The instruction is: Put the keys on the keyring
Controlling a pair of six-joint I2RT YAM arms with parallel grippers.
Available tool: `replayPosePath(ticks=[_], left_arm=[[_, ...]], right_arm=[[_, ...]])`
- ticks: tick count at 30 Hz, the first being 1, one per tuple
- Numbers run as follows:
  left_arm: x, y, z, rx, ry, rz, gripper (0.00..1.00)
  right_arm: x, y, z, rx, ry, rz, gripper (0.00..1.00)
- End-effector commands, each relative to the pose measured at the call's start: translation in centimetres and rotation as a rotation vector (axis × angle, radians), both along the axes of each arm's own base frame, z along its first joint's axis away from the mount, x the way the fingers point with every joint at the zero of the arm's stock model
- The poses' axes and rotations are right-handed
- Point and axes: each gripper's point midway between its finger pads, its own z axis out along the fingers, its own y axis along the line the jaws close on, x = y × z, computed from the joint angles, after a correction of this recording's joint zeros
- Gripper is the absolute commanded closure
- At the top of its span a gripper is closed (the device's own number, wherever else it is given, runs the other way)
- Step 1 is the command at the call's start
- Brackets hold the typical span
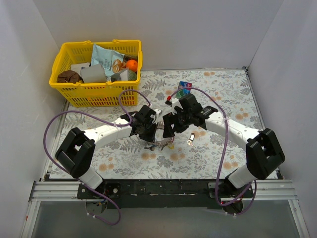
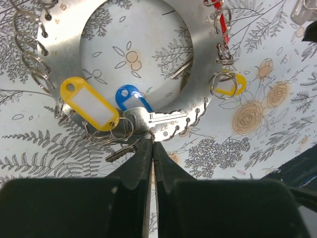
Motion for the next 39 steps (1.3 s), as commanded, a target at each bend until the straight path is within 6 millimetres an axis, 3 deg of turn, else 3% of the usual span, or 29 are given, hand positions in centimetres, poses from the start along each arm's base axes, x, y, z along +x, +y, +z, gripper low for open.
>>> replayPosePath(ticks=[1,10,14,19,23,28,33,36,39], left_arm=[[0.3,-1.7,1.1,-0.068,-0.022,-0.062,1.0],[0.4,-0.6,-1.3,0.009,0.005,-0.022,1.0],[0.7,-0.4,-1.3,0.019,-0.003,0.007,1.0],[1.1,-0.6,-0.1,-0.01,-0.028,0.042,0.81],[1.1,-0.9,1.1,-0.05,-0.043,0.065,0.58],[1.3,-0.7,2.9,-0.091,-0.083,0.106,0.53],[1.4,0.4,3.3,-0.091,-0.102,0.182,0.42],[1.4,1.4,2.8,-0.091,-0.077,0.234,0.4],[1.5,2.3,2.4,-0.12,-0.034,0.294,0.39]], right_arm=[[-0.1,0.8,1.4,0.088,-0.069,0.043,0.16],[-0.3,1.0,0.9,0.098,-0.064,0.052,0.16],[-0.4,1.3,1.3,0.132,-0.065,0.061,0.16],[-0.4,1.8,2.2,0.194,-0.068,0.07,0.16],[-0.1,1.9,2.5,0.209,-0.076,0.067,0.17],[0.5,2.0,2.2,0.203,-0.071,0.061,0.17],[1.7,2.5,1.3,0.165,-0.048,0.055,0.19],[2.4,3.2,1.1,0.164,-0.044,0.067,0.26],[3.3,3.7,0.4,0.141,-0.032,0.07,0.43]])
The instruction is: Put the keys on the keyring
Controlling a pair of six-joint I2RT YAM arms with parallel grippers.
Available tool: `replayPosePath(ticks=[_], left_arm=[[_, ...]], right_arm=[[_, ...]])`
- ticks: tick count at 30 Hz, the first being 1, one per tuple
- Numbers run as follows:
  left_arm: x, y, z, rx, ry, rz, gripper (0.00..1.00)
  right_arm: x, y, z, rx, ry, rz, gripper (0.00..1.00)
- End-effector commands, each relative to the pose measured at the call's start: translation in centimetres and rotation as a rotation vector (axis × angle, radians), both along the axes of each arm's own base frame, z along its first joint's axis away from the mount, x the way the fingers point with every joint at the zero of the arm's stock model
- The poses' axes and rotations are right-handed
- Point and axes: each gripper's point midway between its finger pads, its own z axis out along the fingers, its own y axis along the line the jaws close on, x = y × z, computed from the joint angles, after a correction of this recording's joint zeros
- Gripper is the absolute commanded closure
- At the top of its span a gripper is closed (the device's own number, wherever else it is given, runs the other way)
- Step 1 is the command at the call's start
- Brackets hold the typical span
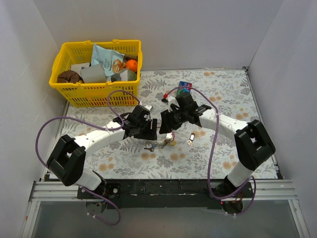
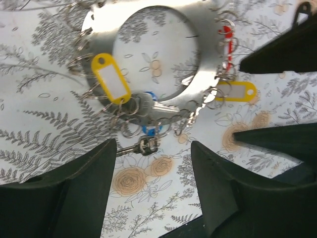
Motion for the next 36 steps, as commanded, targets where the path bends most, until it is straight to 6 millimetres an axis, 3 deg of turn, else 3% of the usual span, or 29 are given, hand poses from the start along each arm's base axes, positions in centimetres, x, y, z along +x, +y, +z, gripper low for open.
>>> replayPosePath(ticks=[1,3,4,6,7,8,17,28,36], left_arm=[[0.8,2.1,0.0,-0.056,0.042,0.145,0.38],[0.6,2.5,-0.3,-0.11,0.093,0.176,0.39],[1.2,3.2,-0.4,-0.142,0.115,0.211,0.39],[1.1,2.9,-0.1,-0.223,0.161,0.235,0.39],[1.1,3.5,-0.6,-0.242,0.183,0.255,0.39],[1.0,3.3,-0.7,-0.263,0.2,0.264,0.38],[0.7,2.2,-2.6,-0.334,0.289,0.275,0.36],[1.5,1.1,-4.3,-0.344,0.356,0.259,0.36],[2.6,0.4,-4.1,-0.35,0.352,0.238,0.35]], right_arm=[[1.7,1.1,0.7,0.001,-0.013,0.012,0.57],[2.4,1.3,-0.2,-0.024,0.0,0.003,0.75],[2.4,1.2,-0.5,-0.04,0.014,-0.003,0.88],[2.8,1.0,-2.0,-0.091,0.046,-0.017,0.95],[3.4,1.2,-1.7,-0.097,0.039,-0.02,0.98],[3.1,0.9,-2.8,-0.136,0.075,-0.018,0.98],[2.7,-1.0,-5.9,-0.269,0.128,-0.05,0.99],[0.6,-1.5,-7.8,-0.292,0.199,-0.017,0.99],[-0.9,-1.0,-8.9,-0.325,0.253,0.021,0.99]])
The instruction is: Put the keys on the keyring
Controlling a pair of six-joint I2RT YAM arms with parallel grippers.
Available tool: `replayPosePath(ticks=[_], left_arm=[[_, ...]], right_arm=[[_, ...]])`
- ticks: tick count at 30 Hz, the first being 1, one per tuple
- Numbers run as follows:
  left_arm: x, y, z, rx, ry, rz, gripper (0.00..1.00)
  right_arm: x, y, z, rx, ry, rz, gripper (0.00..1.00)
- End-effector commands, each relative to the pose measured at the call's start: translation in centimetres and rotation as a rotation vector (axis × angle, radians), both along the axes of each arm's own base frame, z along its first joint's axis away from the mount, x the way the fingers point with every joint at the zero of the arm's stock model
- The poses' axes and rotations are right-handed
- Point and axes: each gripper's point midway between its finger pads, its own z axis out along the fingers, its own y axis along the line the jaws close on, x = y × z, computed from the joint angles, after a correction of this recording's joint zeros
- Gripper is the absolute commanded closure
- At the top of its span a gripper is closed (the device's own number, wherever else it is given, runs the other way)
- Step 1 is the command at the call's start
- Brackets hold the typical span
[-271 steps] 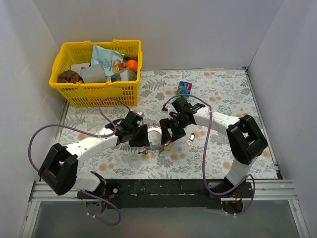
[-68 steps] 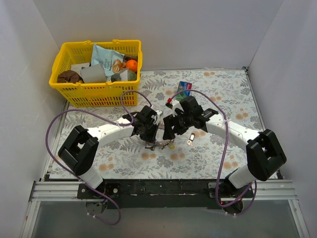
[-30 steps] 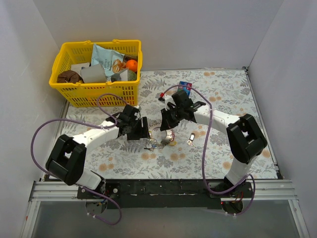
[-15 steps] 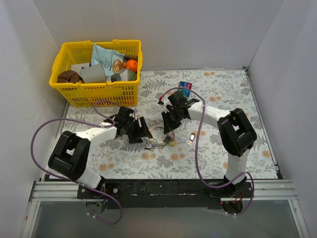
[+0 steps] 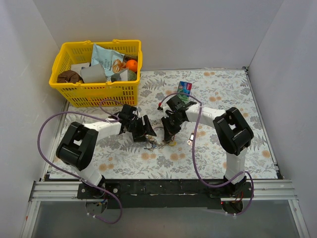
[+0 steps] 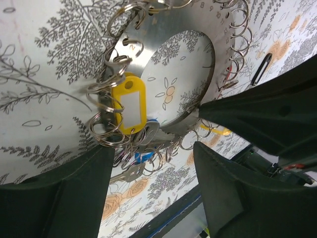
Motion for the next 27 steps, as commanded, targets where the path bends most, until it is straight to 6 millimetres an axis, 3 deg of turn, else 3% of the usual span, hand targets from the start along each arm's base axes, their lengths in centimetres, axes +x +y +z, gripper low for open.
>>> replayPosePath(ticks=[1,15,27], left_arm=[[0.9,-0.4,0.1,-0.004,-0.008,-0.01,0.35],[2.5,-1.3,-0.2,0.004,-0.011,-0.06,0.35],[3.7,-2.8,0.6,-0.039,-0.016,-0.103,0.35]], right_arm=[[-1.3,0.3,-0.5,-0.02,0.039,0.042,0.99],[-4.3,0.6,0.9,0.022,0.106,0.06,0.99],[-4.1,2.2,2.9,0.09,0.108,0.066,0.99]])
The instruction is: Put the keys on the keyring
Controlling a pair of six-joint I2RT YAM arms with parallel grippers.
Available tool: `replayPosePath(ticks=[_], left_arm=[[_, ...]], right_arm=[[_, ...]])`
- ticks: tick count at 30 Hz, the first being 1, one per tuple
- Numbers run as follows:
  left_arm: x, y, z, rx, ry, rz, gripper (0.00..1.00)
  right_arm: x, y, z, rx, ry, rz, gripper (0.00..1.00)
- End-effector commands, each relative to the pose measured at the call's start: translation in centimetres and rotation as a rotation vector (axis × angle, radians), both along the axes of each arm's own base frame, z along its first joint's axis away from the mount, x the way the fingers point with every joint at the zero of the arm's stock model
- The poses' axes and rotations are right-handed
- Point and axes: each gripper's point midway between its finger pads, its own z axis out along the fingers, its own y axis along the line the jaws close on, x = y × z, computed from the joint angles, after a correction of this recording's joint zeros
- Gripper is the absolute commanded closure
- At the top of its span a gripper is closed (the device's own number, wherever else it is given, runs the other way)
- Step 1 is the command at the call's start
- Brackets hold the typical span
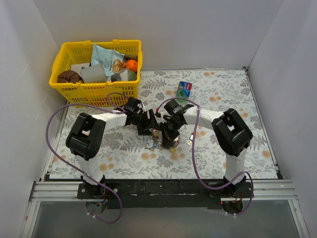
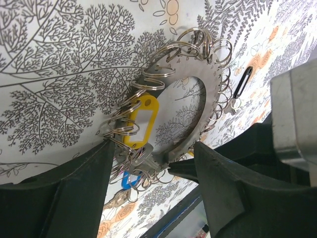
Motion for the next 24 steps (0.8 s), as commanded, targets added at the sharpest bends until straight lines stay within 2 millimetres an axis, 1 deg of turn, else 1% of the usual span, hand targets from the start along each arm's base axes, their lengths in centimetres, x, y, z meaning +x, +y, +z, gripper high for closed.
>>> replayPosePath(ticks=[1,8,11,13,14,15,16,17,18,19,20,21,22,23,24], left_arm=[[0.4,-0.3,0.4,-0.005,-0.012,-0.024,0.35],[0.8,-0.9,0.5,-0.029,-0.006,-0.041,0.35],[1.1,-0.9,0.8,-0.023,-0.027,-0.044,0.35],[1.4,-0.8,1.3,-0.012,-0.052,-0.05,0.34],[1.6,-0.5,1.4,0.004,-0.066,-0.044,0.34],[1.9,-0.4,2.0,0.011,-0.089,-0.04,0.34],[1.9,-0.3,2.3,0.02,-0.097,-0.037,0.34],[2.2,0.1,2.5,0.04,-0.121,-0.028,0.34],[2.4,0.3,3.4,0.044,-0.149,-0.021,0.33],[2.4,0.7,3.6,0.061,-0.156,-0.011,0.33],[2.5,1.1,3.8,0.08,-0.165,0.006,0.31],[2.8,1.5,4.2,0.101,-0.181,0.023,0.31],[2.7,1.7,5.1,0.099,-0.19,0.03,0.3],[2.6,1.7,5.7,0.092,-0.199,0.032,0.3],[2.3,1.7,6.1,0.079,-0.19,0.038,0.29]], right_arm=[[-0.1,1.3,2.9,0.074,-0.013,0.008,0.99],[0.4,1.8,3.9,0.096,-0.035,0.004,0.99],[1.0,1.6,4.5,0.091,-0.08,0.007,0.99],[1.6,1.5,5.4,0.093,-0.137,0.019,0.99],[2.0,1.3,5.5,0.083,-0.165,0.022,0.99],[2.3,1.2,5.8,0.085,-0.191,0.025,0.99],[2.5,1.2,6.6,0.101,-0.228,0.041,0.99],[2.8,1.3,7.0,0.111,-0.259,0.045,0.99],[3.0,1.4,7.8,0.129,-0.287,0.049,0.98],[3.0,1.3,7.9,0.139,-0.302,0.058,0.97],[3.1,1.5,8.2,0.158,-0.328,0.071,0.82],[3.2,1.6,8.9,0.176,-0.354,0.078,0.75],[3.2,1.4,8.8,0.179,-0.36,0.08,0.69],[3.1,1.4,8.9,0.189,-0.373,0.092,0.58],[3.1,1.7,9.4,0.214,-0.397,0.102,0.54]])
